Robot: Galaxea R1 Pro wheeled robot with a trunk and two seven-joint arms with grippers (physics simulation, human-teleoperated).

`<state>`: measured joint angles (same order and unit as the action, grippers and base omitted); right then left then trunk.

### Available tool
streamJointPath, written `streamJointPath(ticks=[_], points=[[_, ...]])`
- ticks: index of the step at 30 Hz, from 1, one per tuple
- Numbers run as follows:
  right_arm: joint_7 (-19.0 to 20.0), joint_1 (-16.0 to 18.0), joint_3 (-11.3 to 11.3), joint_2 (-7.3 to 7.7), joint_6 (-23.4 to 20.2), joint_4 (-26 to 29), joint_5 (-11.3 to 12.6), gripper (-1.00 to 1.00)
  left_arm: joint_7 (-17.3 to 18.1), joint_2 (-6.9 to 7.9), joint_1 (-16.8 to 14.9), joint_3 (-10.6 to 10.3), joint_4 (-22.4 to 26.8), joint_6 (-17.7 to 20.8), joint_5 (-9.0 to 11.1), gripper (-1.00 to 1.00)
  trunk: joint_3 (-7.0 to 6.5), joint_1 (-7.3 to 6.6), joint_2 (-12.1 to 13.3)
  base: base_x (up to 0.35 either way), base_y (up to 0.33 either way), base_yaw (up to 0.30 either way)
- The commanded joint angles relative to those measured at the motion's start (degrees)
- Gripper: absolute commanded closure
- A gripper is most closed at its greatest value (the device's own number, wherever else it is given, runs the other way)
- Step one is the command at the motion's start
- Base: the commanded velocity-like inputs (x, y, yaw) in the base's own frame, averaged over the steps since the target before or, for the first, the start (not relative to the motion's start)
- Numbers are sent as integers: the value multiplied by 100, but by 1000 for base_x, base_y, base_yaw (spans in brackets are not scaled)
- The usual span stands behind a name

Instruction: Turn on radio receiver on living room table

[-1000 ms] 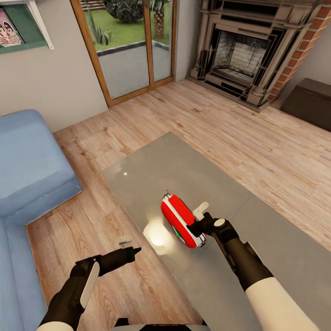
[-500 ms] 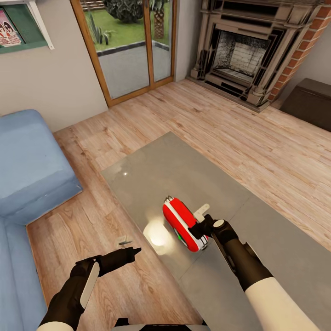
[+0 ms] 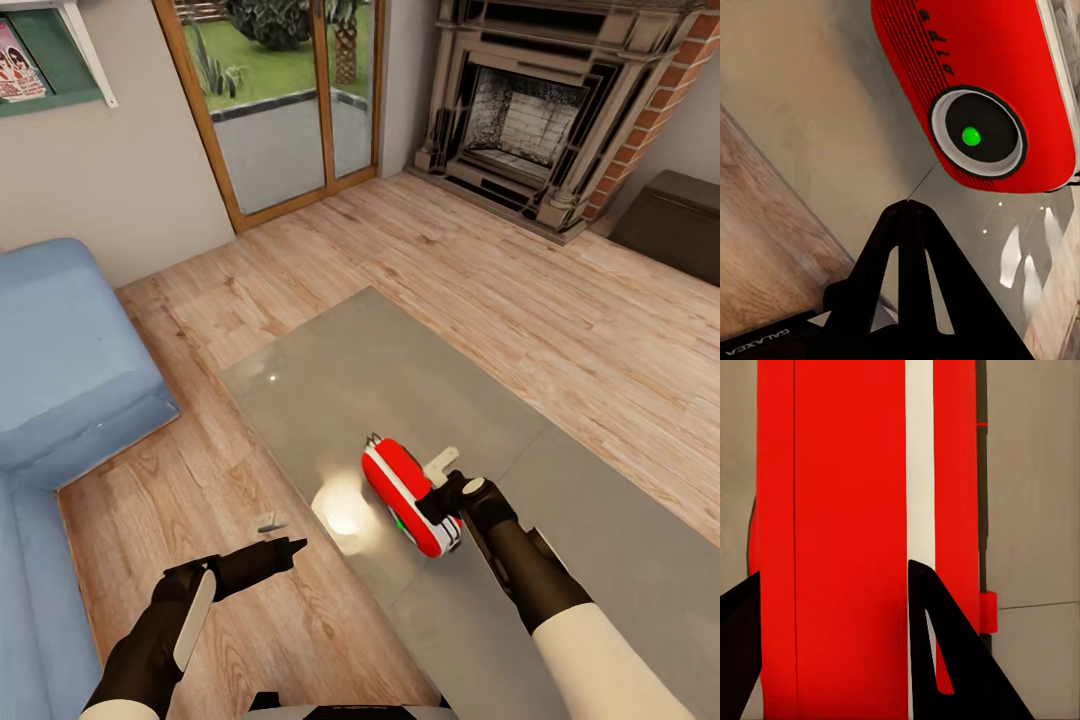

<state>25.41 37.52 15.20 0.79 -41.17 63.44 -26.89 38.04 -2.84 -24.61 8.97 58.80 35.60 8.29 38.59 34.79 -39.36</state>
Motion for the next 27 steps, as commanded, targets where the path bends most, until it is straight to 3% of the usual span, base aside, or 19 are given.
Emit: streamJointPath(ticks=[1, 27], points=[[2, 1, 0, 0, -7, 2, 11, 100, 1, 1, 0, 0, 0, 1, 2, 100, 0, 0, 0, 0, 0, 0], [-9, 1, 9, -8, -22, -174, 9, 100, 2, 3, 0, 0, 3, 8, 6, 100, 0, 0, 0, 0, 0, 0]])
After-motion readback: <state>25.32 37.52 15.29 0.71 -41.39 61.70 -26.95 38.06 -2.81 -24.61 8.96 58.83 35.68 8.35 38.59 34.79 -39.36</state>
